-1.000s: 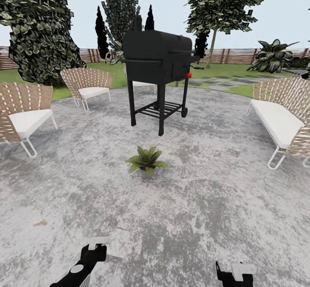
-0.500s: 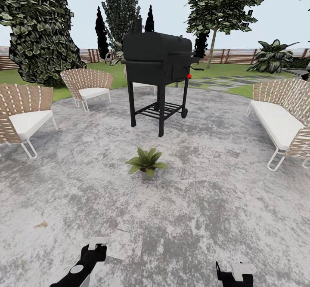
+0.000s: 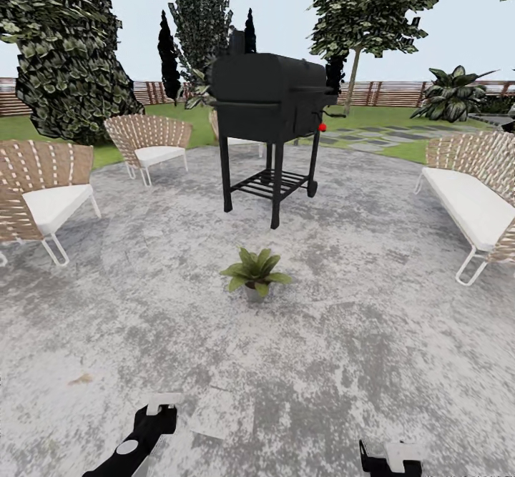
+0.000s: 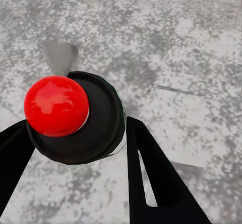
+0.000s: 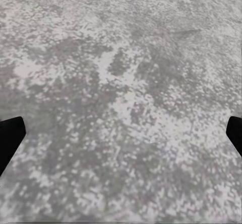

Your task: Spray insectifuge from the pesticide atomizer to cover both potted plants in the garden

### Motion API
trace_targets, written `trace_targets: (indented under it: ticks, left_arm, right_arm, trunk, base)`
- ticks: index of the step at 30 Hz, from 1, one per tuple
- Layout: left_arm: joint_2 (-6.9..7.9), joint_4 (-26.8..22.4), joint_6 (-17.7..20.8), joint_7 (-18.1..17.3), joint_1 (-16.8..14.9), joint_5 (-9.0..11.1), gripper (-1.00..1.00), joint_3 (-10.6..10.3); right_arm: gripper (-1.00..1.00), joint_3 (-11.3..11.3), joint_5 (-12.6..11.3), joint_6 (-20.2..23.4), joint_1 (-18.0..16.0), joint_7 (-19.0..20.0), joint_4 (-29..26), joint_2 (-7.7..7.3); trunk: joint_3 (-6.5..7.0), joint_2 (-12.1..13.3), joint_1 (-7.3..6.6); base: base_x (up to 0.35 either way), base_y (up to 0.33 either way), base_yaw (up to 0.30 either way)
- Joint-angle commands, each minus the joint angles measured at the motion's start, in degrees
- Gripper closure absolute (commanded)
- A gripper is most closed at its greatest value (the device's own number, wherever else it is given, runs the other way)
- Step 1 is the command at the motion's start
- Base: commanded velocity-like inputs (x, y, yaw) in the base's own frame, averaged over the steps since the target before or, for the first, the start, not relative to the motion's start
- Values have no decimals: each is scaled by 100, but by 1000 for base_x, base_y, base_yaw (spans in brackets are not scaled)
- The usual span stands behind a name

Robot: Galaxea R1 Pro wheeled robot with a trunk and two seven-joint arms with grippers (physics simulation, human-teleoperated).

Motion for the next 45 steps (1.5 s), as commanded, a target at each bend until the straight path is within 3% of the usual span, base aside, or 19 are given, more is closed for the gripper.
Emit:
trace_targets:
  ticks: [1, 45]
  left_arm:
    - [-1, 5, -18, -1, -3, -1, 100, 9]
    - [-1, -12, -35, -19, 3, -32, 100, 4]
  right_arm:
    - [-100, 3, 22, -13, -2, -28, 4, 0]
    - [-100, 3, 21, -5, -4, -19, 18, 0]
  trunk:
    - [-2, -2, -1]
    - [168, -2, -1]
  base:
    - [16, 332, -110]
    - [107, 331, -226]
